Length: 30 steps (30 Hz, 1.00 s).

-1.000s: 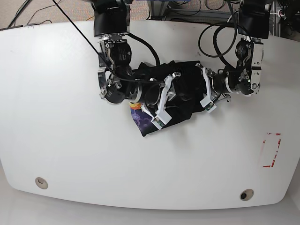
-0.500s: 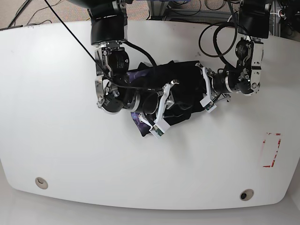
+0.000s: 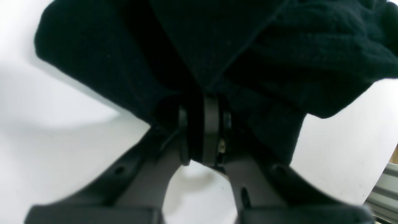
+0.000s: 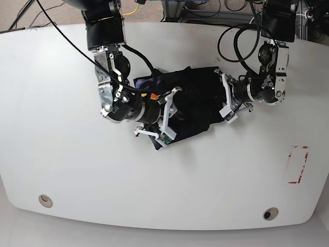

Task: Layout the t-shirt on the table in an organized manner, then fold the t-shirt properly

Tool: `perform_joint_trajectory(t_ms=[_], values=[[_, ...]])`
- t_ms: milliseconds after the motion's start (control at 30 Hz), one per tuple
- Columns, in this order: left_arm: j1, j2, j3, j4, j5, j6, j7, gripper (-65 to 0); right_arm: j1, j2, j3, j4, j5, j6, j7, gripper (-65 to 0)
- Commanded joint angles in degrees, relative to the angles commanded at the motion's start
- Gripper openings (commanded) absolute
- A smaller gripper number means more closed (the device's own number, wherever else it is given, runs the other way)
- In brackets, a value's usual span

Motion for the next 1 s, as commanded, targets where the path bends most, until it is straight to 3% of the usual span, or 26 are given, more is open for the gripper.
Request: perform_joint_trajectory(t_ms=[67, 267, 400, 600, 767, 1000], values=[[0.09, 0.00, 0.00, 0.00, -0.09, 0.00, 0.00, -59.6, -0.62, -1.23, -2.81, -0.18, -1.58, 0.00, 2.11, -44.1], [0.26, 0.00, 0.00, 0.00, -0.09, 0.00, 0.00, -59.6, -0.35, -6.68, -3.34, -5.98, -5.54, 0.35, 4.75, -44.1], [0.26, 0.00, 0.00, 0.09, -0.09, 0.00, 0.09, -59.6, 1.32, -8.52, -3.52, -8.97, -5.54, 0.18, 8.35, -43.9], [0.26, -0.18, -0.35, 5.19, -0.18, 0.00, 0.18, -59.6, 3.52, -8.52, -3.52, -6.95, -5.45, 0.18, 7.47, -43.8], [0.35, -0.18, -4.66, 11.52, -0.18, 0.00, 1.23, -59.2, 4.40, -8.52, -3.25, -1.58, -5.54, 0.09, 3.87, -43.6], [-0.26, -0.18, -9.67, 18.99, -0.18, 0.00, 5.71, -50.3, 4.40, -6.68, -3.08, 0.35, -5.54, 0.09, 1.67, -43.9]])
